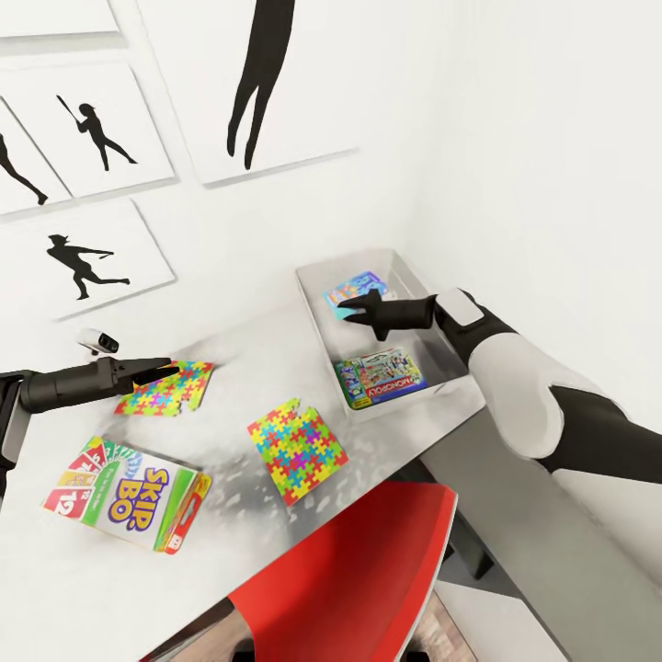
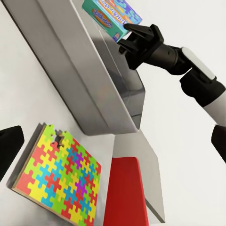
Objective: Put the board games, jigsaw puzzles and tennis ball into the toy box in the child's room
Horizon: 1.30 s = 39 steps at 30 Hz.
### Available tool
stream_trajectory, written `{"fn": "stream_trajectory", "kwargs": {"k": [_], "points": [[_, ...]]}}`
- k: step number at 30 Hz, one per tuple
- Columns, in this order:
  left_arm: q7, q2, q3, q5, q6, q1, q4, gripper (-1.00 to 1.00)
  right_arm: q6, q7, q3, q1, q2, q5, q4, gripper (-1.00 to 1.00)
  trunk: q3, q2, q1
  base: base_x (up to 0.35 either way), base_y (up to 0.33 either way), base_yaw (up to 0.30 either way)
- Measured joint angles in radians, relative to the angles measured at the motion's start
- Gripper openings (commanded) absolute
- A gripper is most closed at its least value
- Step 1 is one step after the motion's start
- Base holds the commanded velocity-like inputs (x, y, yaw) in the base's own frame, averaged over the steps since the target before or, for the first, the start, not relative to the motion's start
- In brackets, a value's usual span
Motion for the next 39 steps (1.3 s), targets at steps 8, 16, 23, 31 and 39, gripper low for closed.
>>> {"fn": "stream_trajectory", "kwargs": {"k": [8, 16, 23, 31, 39], "points": [[0.0, 0.002, 0.0, 0.0, 0.0, 0.0, 0.0, 1.0, 0.0, -0.091, -0.075, -0.019, 0.007, 0.0, 0.036, -1.0, 0.0, 0.0, 0.0, 0.0, 0.0, 0.0], [0.0, 0.003, 0.0, 0.0, 0.0, 0.0, 0.0, 1.0, 0.0, -0.105, -0.084, -0.02, 0.008, -0.002, 0.038, -1.0, 0.0, 0.0, 0.0, 0.0, 0.0, 0.0], [0.0, 0.003, 0.0, 0.0, 0.0, 0.0, 0.0, 1.0, 0.002, -0.105, -0.085, -0.02, 0.004, -0.003, 0.036, 1.0, 0.0, 0.0, 0.0, 0.0, 0.0, 0.0], [0.0, 0.001, 0.0, 0.0, 0.0, 0.0, 0.0, 1.0, 0.006, -0.105, -0.085, -0.02, 0.001, -0.003, 0.036, 1.0, 0.0, 0.0, 0.0, 0.0, 0.0, 0.0], [0.0, 0.001, 0.0, 0.0, 0.0, 0.0, 0.001, 1.0, 0.006, -0.105, -0.085, -0.02, 0.0, -0.003, 0.03, 1.0, 0.0, 0.0, 0.0, 0.0, 0.0, 0.0]]}}
